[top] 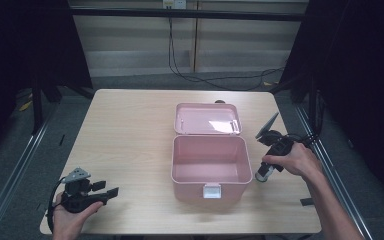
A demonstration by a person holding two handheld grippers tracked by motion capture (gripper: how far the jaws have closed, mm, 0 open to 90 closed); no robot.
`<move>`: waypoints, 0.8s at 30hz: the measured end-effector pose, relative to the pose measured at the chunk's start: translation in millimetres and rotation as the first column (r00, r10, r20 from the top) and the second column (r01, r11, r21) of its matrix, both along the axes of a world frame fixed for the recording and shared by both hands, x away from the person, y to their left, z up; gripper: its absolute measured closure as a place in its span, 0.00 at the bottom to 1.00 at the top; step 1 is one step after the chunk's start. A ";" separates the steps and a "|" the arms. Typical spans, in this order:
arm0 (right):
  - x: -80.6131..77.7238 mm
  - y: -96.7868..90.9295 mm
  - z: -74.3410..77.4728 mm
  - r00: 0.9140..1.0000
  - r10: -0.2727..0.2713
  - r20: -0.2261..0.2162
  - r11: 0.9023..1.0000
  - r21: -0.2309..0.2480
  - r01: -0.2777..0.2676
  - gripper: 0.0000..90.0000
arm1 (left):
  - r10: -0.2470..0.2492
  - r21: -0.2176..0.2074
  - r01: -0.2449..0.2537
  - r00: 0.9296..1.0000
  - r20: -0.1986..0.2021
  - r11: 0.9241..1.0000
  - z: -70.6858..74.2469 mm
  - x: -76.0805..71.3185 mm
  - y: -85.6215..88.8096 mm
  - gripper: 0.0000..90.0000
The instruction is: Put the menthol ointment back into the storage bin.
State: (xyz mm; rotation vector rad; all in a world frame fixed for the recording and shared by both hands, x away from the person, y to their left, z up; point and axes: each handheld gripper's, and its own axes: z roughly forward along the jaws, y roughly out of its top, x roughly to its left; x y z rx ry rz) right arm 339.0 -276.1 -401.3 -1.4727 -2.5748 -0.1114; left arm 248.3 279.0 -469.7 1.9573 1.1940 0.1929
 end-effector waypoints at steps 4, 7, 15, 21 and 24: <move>0.0 1.7 7.9 1.000 0.016 0.008 1.000 -0.008 -0.016 0.57 | -0.003 0.004 0.003 1.000 0.000 1.000 0.2 -0.2 0.2 0.42; -0.1 2.7 12.3 1.000 0.026 0.014 1.000 -0.010 -0.026 0.57 | -0.005 0.004 0.005 1.000 0.001 1.000 0.4 -0.2 0.3 0.42; -0.9 7.9 33.4 0.997 0.057 0.055 0.998 -0.030 -0.055 0.57 | -0.011 0.000 0.011 1.000 0.003 1.000 0.8 0.0 0.3 0.38; -0.8 12.4 53.8 0.993 0.075 0.090 0.997 -0.028 -0.073 0.57 | -0.015 -0.012 0.015 1.000 0.006 1.000 1.1 -0.3 -0.4 0.36; 0.2 14.9 61.0 0.991 0.080 0.105 0.997 -0.016 -0.079 0.57 | -0.015 -0.009 0.015 1.000 0.001 1.000 0.9 0.5 -0.5 0.33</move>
